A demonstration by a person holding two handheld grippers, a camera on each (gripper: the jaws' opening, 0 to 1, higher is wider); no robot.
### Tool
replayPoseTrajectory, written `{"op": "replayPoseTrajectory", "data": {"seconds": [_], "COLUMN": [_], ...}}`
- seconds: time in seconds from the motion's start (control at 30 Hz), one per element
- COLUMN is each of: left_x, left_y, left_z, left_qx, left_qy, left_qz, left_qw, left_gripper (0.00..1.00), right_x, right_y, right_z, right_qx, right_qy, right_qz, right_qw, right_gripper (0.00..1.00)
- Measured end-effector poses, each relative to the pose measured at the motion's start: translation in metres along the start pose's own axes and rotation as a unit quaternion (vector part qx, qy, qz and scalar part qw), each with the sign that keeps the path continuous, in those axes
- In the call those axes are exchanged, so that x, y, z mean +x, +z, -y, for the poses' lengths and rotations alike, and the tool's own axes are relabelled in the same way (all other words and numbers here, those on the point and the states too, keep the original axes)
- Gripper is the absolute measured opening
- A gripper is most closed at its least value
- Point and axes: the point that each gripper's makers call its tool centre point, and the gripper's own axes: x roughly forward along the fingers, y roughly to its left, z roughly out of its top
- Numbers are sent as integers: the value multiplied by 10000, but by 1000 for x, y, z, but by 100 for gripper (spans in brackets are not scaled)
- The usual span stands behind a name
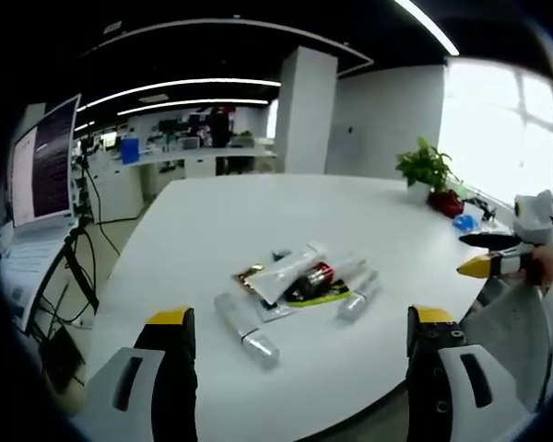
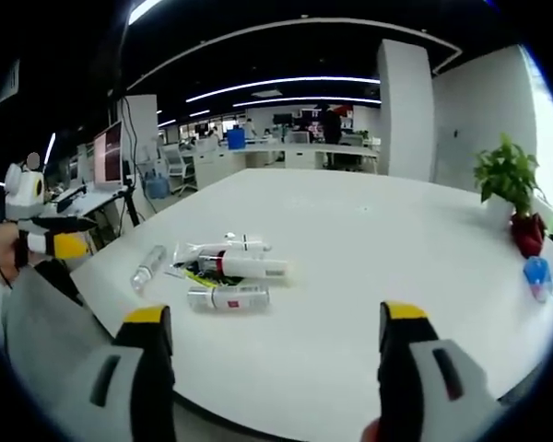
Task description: Arrange the skincare products in the storage area until every visible bottle or jar stands upright without overlapping.
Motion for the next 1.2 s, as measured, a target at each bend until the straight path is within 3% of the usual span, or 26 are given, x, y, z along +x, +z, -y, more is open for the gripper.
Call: {"op": "replayPoseTrajectory", "data": {"seconds": [0.3, 0.5, 0.77, 1.2], "left_x": [1, -2, -1, 0], "left_y": [2, 4, 4, 5], "left_z": [-1, -3, -2, -2], "left_qx": [-185, -180, -43, -13], "left_qy": [-67, -10, 21, -10], "left_qz": [29, 109, 107, 116], "left_qw": [9998, 9998, 9999, 9999], "left_gripper": [94, 94, 93, 93], "right_x": [-1, 0, 1, 22], "right_y": [0, 5, 1, 7], "right_z": [2, -6, -10, -9], "right_qx": [120, 331, 492, 255], "right_qy": [-37, 259, 438, 658], "right_qz": [-18, 23, -167, -371], "right_qw": [9999, 9991, 9977, 9968], "right_gripper": [94, 92, 91, 92]}}
